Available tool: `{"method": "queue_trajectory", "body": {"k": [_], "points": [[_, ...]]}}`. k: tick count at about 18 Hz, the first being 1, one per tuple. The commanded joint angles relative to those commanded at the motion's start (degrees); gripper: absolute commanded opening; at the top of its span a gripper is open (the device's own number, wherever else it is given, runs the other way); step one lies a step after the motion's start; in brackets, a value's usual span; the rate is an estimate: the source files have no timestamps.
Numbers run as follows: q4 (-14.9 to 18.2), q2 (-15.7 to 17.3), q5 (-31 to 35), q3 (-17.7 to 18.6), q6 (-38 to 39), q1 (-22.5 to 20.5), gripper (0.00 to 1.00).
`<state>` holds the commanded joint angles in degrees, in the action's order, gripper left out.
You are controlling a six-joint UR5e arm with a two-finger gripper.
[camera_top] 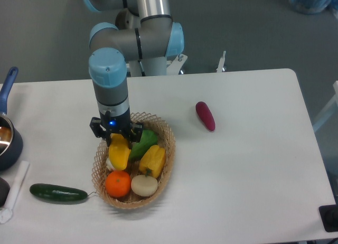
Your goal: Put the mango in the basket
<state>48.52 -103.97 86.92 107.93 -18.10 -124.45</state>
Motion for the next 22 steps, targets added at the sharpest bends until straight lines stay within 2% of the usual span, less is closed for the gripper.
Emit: {"method": "queue_trajectory", "body": {"k": [1,8,11,15,20,22], "points": [[0.0,0.0,0.0,-0.09,0.0,0.0,1.0],[0.09,1.14,0.0,-0.44,-0.09,-0.09,1.0],[0.0,2.02,1.31,-1.93,-0.61,-1.05,1.0],[0.0,2.29,7.11,-5.7,-9.29,-9.12,1.0],[0.0,2.11,7.21,-12.82,-22.47,-21.07,1.0],[0.35,2.02,7.3,-15.28,-28.27,-24.24,1.0]]}}
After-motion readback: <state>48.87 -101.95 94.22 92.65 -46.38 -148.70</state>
